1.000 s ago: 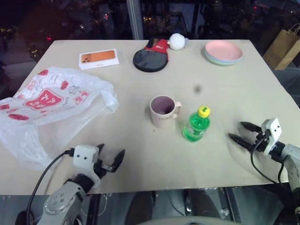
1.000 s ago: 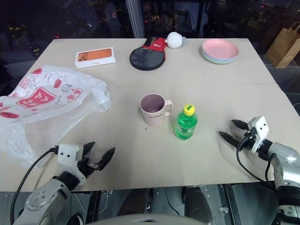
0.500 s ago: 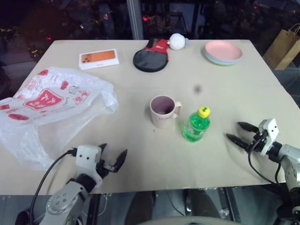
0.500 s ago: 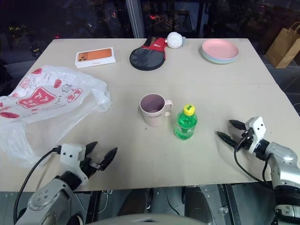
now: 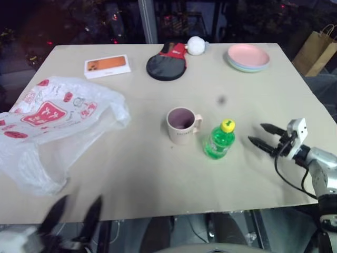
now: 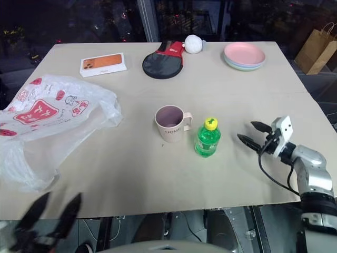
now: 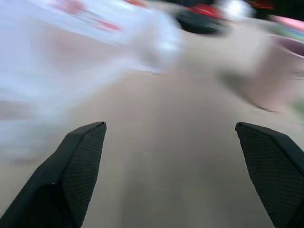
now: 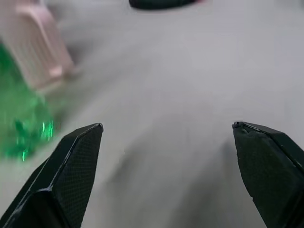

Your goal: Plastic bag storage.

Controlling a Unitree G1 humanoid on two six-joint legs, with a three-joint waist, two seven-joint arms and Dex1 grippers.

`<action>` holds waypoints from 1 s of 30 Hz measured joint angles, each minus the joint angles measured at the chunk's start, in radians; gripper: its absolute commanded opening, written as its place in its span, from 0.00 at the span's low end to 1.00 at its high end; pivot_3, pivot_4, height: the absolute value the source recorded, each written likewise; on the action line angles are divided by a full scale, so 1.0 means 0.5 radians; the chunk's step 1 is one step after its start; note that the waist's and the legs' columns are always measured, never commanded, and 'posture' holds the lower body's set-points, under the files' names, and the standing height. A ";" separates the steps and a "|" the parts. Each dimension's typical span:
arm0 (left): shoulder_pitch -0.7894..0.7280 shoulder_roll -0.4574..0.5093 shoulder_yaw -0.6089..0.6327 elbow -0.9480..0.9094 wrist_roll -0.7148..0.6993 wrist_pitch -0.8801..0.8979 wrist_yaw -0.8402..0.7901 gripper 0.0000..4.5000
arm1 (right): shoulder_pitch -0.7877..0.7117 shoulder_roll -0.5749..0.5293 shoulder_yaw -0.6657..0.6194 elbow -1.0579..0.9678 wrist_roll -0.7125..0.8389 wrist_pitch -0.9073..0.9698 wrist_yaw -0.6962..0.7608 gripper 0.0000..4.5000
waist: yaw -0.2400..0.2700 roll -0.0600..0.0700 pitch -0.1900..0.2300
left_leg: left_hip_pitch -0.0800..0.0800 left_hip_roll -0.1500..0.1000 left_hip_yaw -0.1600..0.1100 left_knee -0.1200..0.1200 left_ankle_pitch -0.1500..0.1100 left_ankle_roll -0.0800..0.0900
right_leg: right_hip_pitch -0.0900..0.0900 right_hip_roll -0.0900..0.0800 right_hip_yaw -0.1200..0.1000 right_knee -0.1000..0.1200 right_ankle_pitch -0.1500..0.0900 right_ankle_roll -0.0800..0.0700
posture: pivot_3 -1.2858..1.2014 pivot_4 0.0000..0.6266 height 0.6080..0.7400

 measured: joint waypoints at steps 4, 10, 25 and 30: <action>-0.236 0.098 0.099 0.281 0.119 0.023 0.219 1.00 | -0.077 0.056 0.028 -0.010 0.007 0.050 -0.004 0.99 | 0.001 0.001 0.000 | -0.002 0.000 -0.003 -0.002 -0.001 0.001 | 0.000 0.002 -0.003 -0.002 0.000 0.000 | 0.52 0.24 1.00; -0.684 0.360 -0.054 0.376 0.292 0.245 0.423 1.00 | -0.124 0.112 0.090 -0.065 0.010 0.073 -0.002 0.99 | -0.007 0.000 -0.001 | -0.002 -0.002 -0.001 0.000 -0.001 0.001 | 0.002 0.001 0.001 -0.002 0.007 -0.005 | 0.52 0.24 1.00; -1.112 0.586 -0.085 0.640 0.147 0.598 0.487 0.52 | 0.050 -0.031 0.067 -0.277 0.188 0.222 0.220 1.00 | -0.005 0.008 -0.003 | 0.002 -0.001 -0.001 -0.002 -0.001 0.002 | 0.002 0.003 0.002 0.000 0.011 0.001 | 0.52 0.24 1.00; -1.192 0.633 -0.088 0.756 0.182 0.599 0.464 0.03 | 0.121 -0.268 0.070 -0.505 0.442 0.480 0.593 1.00 | -0.001 0.008 -0.003 | 0.002 -0.001 -0.001 -0.001 -0.001 0.002 | 0.002 0.002 0.002 0.000 0.011 0.000 | 0.52 0.24 1.00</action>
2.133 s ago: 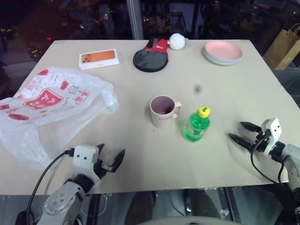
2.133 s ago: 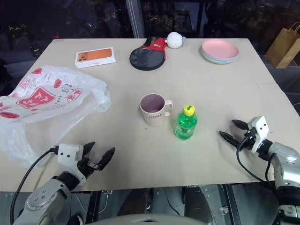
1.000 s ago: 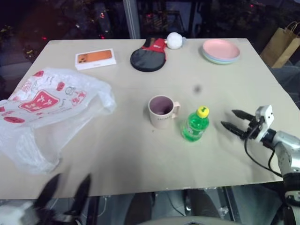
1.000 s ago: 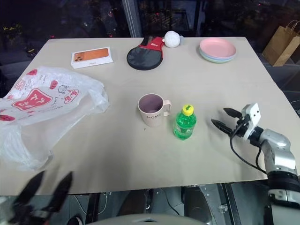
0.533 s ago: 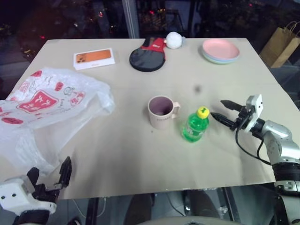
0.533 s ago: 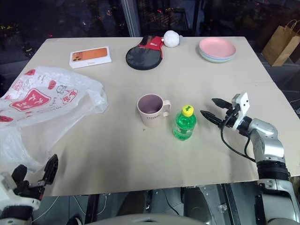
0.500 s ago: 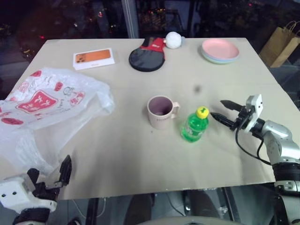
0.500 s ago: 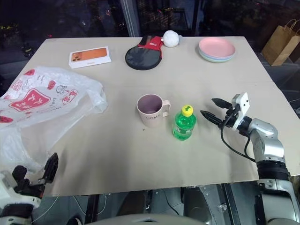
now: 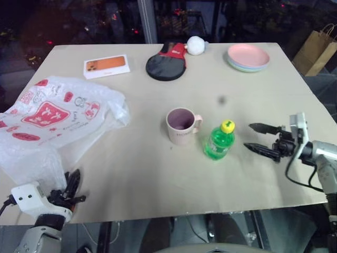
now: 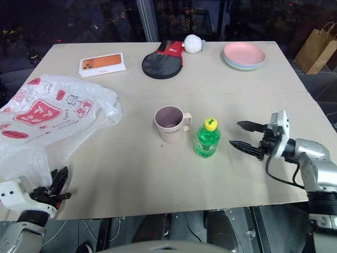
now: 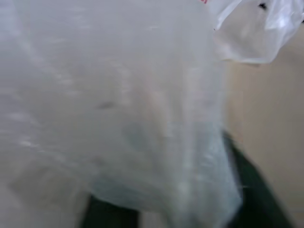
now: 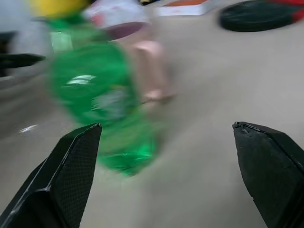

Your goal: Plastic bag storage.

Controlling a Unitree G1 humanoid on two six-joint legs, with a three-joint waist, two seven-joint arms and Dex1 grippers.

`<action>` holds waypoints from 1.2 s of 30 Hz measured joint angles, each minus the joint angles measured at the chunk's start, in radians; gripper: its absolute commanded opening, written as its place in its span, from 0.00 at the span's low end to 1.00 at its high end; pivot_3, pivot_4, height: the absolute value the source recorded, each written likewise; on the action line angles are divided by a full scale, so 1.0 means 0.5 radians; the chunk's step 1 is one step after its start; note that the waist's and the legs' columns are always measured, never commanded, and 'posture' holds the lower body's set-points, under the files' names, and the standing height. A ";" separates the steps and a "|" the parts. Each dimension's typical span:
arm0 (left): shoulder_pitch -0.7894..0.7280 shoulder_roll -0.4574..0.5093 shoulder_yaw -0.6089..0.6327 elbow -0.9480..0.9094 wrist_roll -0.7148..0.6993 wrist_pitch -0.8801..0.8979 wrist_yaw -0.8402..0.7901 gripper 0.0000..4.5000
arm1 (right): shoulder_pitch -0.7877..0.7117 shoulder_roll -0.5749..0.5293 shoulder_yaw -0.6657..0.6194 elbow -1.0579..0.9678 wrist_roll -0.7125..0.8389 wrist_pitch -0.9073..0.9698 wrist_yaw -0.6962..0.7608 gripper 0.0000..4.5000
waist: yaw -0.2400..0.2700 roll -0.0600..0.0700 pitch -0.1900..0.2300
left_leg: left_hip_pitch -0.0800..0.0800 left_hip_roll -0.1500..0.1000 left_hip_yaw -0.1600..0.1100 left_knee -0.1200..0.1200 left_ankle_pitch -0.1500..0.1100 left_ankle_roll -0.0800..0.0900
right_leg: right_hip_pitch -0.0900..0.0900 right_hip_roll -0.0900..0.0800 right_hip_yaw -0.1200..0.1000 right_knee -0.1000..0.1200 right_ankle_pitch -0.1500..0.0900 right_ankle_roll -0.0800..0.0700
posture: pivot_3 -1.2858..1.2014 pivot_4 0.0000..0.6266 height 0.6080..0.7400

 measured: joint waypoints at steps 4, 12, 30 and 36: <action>-0.035 0.035 -0.021 0.000 0.022 -0.002 -0.030 0.01 | -0.036 -0.131 -0.008 -0.035 0.081 0.082 0.139 1.00 | 0.000 0.000 0.000 | 0.000 0.000 0.001 0.001 0.000 0.000 | 0.000 0.000 0.001 0.000 0.000 0.000 | 0.52 0.24 1.00; -0.303 0.092 -0.163 -0.006 0.050 0.081 -0.024 0.01 | -0.106 -0.229 -0.012 -0.397 0.251 0.275 0.192 1.00 | 0.013 0.000 0.000 | -0.001 0.000 -0.001 0.001 0.000 0.000 | 0.000 0.000 -0.001 0.000 0.001 0.002 | 0.52 0.24 1.00; -0.835 0.310 -0.611 -0.372 -0.438 0.594 -0.207 0.01 | 0.020 -0.115 0.235 -0.781 -0.150 0.354 -0.537 1.00 | 0.024 0.000 0.000 | 0.000 -0.003 -0.002 -0.001 -0.001 0.001 | -0.001 -0.003 0.001 0.007 0.002 0.002 | 0.52 0.24 1.00; -0.313 0.471 -0.192 -0.472 -0.838 0.692 -0.326 0.01 | 0.085 0.136 0.441 -0.723 -0.374 0.220 -0.734 1.00 | 0.006 0.002 0.001 | 0.001 0.001 -0.002 0.000 -0.001 0.001 | -0.002 0.000 -0.001 0.008 0.000 0.000 | 0.52 0.24 1.00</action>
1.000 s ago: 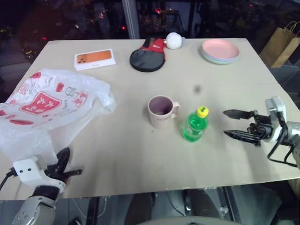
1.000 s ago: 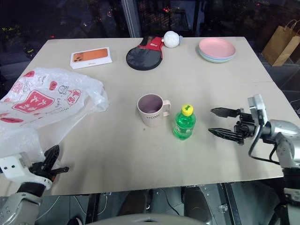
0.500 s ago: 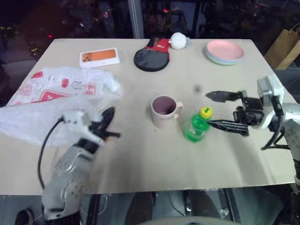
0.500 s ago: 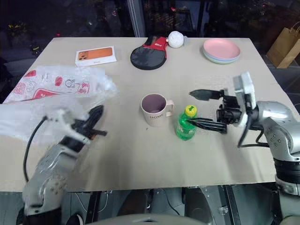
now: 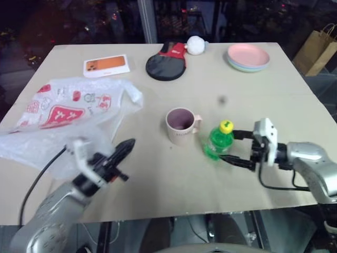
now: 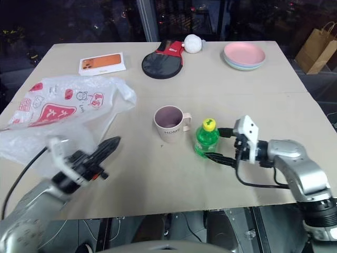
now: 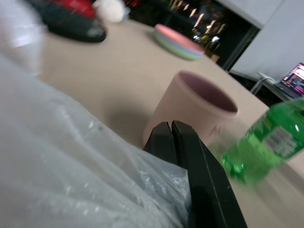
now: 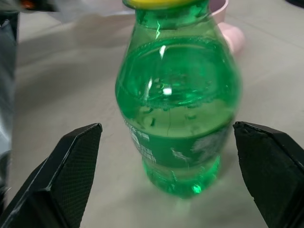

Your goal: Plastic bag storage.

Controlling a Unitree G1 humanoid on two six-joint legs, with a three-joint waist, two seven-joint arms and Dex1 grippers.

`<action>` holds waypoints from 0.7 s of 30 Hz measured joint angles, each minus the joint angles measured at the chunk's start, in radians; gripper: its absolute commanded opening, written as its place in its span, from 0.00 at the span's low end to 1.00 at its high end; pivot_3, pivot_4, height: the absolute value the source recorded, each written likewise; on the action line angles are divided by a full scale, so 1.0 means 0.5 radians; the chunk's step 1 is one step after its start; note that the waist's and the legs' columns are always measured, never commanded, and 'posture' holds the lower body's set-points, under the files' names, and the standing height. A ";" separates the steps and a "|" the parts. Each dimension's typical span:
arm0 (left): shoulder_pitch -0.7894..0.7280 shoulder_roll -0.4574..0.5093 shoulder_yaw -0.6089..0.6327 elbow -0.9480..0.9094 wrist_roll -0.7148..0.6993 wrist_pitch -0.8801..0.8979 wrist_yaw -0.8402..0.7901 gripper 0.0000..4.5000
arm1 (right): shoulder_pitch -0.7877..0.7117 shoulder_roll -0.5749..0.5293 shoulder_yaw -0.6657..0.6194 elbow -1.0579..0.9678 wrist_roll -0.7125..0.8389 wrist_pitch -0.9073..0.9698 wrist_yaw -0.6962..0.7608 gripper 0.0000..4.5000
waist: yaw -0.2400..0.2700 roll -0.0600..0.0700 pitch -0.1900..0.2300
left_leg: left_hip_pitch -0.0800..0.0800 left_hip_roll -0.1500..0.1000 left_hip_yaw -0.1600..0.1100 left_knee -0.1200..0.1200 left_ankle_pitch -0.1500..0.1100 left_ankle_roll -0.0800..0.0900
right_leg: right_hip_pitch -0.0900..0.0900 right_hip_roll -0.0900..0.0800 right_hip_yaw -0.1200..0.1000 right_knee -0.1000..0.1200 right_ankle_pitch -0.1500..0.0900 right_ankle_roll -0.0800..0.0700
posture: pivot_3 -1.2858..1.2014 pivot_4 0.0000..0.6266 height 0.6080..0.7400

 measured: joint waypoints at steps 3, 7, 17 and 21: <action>0.023 0.043 0.135 -0.027 -0.178 0.001 0.012 0.00 | -0.013 0.109 0.038 0.086 -0.049 -0.048 -0.064 0.88 | 0.029 0.000 0.000 | 0.000 -0.001 -0.001 0.004 0.000 0.000 | 0.001 0.000 -0.002 0.001 -0.003 -0.005 | 0.52 0.24 1.00; -0.004 0.060 0.167 -0.062 -0.370 0.001 0.078 0.00 | -0.044 0.155 0.038 0.146 -0.079 -0.105 -0.080 0.66 | 0.036 0.000 0.000 | 0.000 -0.001 -0.001 0.006 0.000 0.000 | 0.002 -0.001 -0.001 0.002 -0.003 -0.006 | 0.52 0.24 1.00; -0.326 0.078 -0.004 -0.077 -0.649 -0.001 0.269 0.00 | -0.420 0.362 -0.085 0.189 0.161 0.197 -0.323 0.66 | 0.028 0.003 0.003 | 0.002 -0.002 0.000 0.006 0.001 -0.001 | -0.001 0.001 0.003 0.010 0.002 -0.001 | 0.52 0.24 1.00; -0.534 0.091 -0.192 -0.107 -0.739 0.006 0.347 0.00 | -0.857 0.499 -0.184 0.123 0.443 0.530 -0.564 0.66 | 0.030 0.001 0.002 | -0.001 -0.002 -0.002 0.003 0.001 -0.001 | -0.006 0.002 0.001 0.015 0.002 -0.001 | 0.52 0.24 1.00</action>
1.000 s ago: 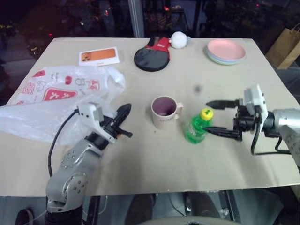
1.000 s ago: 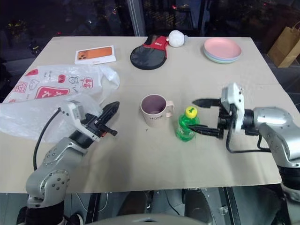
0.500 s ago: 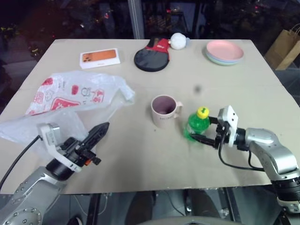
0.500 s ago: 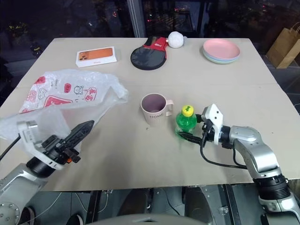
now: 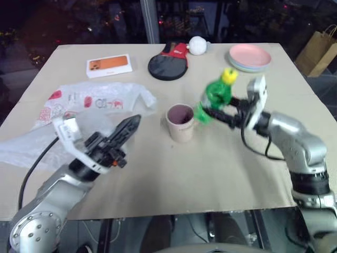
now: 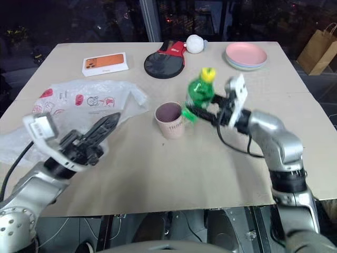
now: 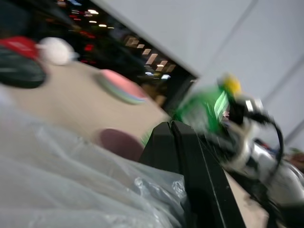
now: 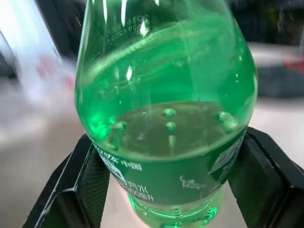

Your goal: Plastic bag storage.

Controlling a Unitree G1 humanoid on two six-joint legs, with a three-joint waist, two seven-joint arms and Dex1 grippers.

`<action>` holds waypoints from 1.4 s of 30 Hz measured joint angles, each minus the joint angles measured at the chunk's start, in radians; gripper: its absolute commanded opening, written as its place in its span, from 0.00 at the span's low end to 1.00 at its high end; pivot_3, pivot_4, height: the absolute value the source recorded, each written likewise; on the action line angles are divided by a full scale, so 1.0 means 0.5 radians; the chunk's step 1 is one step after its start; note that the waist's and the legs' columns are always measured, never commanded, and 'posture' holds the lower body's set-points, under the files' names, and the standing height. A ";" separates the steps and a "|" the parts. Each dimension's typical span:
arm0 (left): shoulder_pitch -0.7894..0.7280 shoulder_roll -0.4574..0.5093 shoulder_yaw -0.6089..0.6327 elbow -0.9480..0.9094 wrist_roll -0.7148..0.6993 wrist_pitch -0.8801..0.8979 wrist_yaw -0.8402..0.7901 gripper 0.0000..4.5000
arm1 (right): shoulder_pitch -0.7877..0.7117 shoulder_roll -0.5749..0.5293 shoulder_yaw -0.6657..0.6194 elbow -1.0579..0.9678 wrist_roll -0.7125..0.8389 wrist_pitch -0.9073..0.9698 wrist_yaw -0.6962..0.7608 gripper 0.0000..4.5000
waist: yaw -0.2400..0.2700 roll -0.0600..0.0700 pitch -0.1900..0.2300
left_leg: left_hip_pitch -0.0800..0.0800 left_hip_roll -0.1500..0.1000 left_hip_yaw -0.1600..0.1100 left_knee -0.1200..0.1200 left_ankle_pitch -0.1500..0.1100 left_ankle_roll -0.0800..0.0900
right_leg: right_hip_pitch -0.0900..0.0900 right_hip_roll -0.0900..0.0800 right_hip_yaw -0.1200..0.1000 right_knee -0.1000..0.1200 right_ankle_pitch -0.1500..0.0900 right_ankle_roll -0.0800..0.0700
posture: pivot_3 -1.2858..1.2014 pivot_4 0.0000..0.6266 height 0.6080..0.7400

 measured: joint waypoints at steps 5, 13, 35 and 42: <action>-0.288 -0.019 -0.157 0.005 -0.127 -0.013 0.073 0.00 | -0.378 0.239 0.041 0.213 0.102 0.234 -0.134 0.66 | -0.001 0.001 0.001 | -0.007 -0.001 0.002 -0.001 0.000 0.000 | -0.007 -0.001 0.002 0.000 0.000 0.000 | 0.52 0.24 1.00; -0.456 -0.115 -0.186 0.004 -0.419 -0.149 0.224 0.00 | -0.611 0.528 0.344 0.690 -0.072 0.200 -0.037 0.66 | -0.004 0.001 0.001 | -0.012 -0.002 0.004 -0.003 0.000 0.000 | -0.014 -0.001 0.004 0.000 0.000 0.000 | 0.52 0.24 1.00; -0.513 -0.635 -0.309 -0.171 -0.355 -0.714 0.558 0.00 | -0.637 0.914 0.850 0.890 -0.270 0.637 0.029 0.66 | 0.004 -0.003 -0.001 | -0.017 -0.006 0.000 0.000 0.000 0.000 | -0.017 -0.002 0.001 0.003 0.001 0.000 | 0.52 0.24 1.00; -0.536 -0.725 -0.404 -0.108 -0.223 -0.738 0.496 0.00 | -0.636 0.962 0.927 1.107 -0.541 0.345 0.039 0.99 | -0.007 -0.003 -0.002 | -0.017 -0.005 -0.001 -0.001 0.001 -0.001 | -0.018 -0.001 0.001 0.004 0.000 0.000 | 0.52 0.24 1.00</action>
